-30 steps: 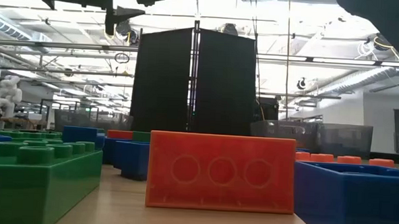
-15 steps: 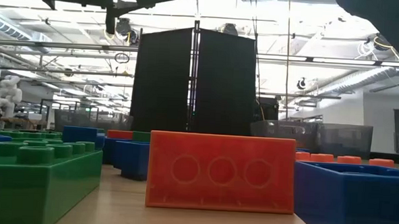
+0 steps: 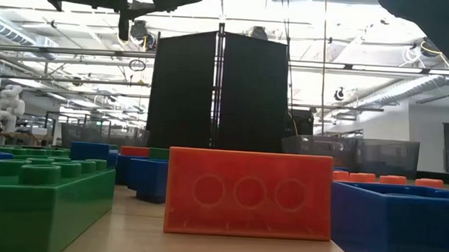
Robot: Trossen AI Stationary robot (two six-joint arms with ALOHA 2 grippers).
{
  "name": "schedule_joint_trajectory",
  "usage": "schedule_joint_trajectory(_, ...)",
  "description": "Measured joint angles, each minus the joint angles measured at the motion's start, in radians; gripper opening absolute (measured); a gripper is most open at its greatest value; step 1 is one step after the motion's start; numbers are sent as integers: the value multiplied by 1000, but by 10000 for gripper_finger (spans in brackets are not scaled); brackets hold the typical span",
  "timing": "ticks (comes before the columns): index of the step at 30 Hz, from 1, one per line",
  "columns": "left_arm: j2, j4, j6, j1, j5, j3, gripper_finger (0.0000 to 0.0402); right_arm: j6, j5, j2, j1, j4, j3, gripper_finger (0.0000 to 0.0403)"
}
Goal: Sort blocks
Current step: Put the green game piece into the left black bin
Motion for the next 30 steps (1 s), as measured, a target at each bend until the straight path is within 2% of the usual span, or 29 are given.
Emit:
schedule_joint_trajectory(5,0,7,4,1,-11,0,63,-3,-7,0,2,-11,0,261)
schedule_joint_trajectory(9,-1,7,19,1,-46,0,63,-11,39,0,4,-54,0,301)
schedule_joint_trajectory(12,-1,-8,63,2,-102,0,63,-12,104,0,4,-139,0,307)
schedule_joint_trajectory(14,-2,-61,111,4,-177,0,63,0,131,0,-2,-212,0,304)
schedule_joint_trajectory(20,25,-363,290,32,-523,0,63,118,132,-6,-24,-387,0,290)
schedule_joint_trajectory(23,77,-474,327,57,-650,0,63,146,131,-11,-21,-413,0,288)
schedule_joint_trajectory(30,268,-441,397,136,-676,-26,63,165,130,-11,-19,-437,0,288)
